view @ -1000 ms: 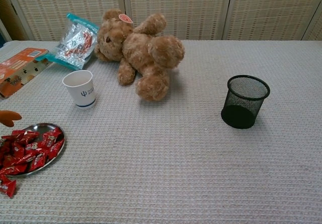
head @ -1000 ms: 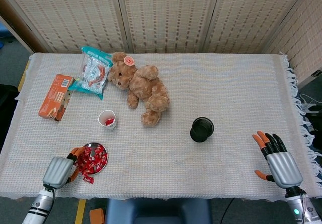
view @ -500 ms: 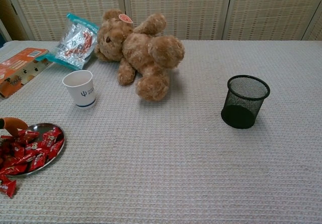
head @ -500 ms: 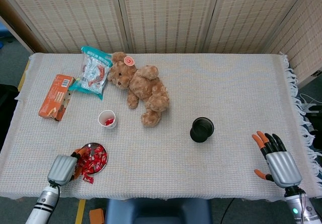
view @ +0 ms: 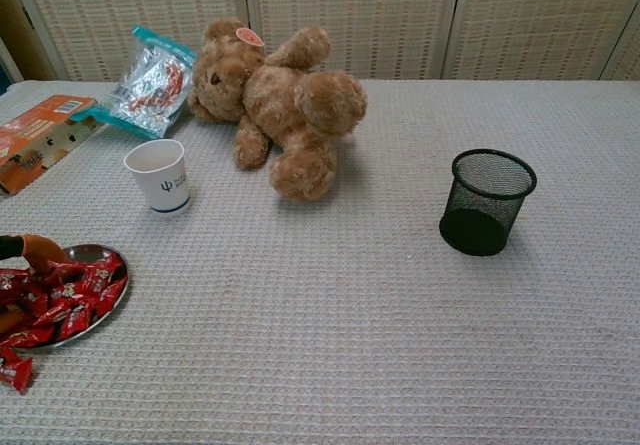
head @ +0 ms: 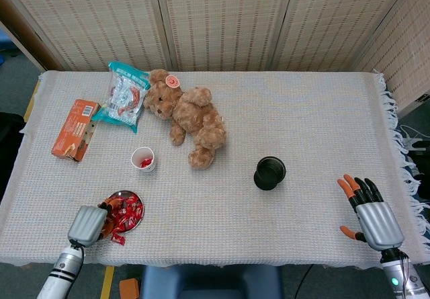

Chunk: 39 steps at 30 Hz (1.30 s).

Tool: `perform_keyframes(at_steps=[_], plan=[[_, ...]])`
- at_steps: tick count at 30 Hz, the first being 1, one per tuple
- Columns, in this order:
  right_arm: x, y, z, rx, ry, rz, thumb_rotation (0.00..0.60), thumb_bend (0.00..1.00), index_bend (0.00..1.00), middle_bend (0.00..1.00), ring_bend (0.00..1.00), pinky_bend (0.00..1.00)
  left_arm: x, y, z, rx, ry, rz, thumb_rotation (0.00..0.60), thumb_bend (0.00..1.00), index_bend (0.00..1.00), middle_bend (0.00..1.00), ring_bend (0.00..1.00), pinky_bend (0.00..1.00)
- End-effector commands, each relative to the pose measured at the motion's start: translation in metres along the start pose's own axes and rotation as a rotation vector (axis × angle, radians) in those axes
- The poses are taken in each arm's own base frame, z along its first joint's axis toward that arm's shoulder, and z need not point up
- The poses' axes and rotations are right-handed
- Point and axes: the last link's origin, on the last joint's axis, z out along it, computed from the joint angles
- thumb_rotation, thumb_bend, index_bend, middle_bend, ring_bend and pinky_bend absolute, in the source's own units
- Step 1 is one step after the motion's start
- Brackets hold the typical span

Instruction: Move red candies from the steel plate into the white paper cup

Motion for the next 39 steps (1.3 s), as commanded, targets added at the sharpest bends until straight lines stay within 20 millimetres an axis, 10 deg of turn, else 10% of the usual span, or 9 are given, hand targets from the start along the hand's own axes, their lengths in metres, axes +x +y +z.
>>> perform_keyframes(at_steps=[1,14,39], plan=[[-0.001,0.000,0.001,0.001,-0.004,0.000,0.600,0.01,0.00,0.00,0.00,0.00,0.003,0.005,-0.004,-0.025,0.015,-0.011,0.600,0.38,0.23,0.28,0.82,1.00],[-0.001,0.000,0.001,0.002,-0.007,0.000,0.600,0.02,0.00,0.00,0.00,0.00,0.004,0.018,0.004,-0.089,-0.039,0.016,0.600,0.37,0.03,0.00,0.79,1.00],[0.000,0.001,0.001,-0.004,-0.005,0.001,0.600,0.01,0.00,0.00,0.00,0.00,-0.004,0.025,0.013,-0.093,-0.054,0.078,0.600,0.37,0.23,0.24,0.78,1.00]])
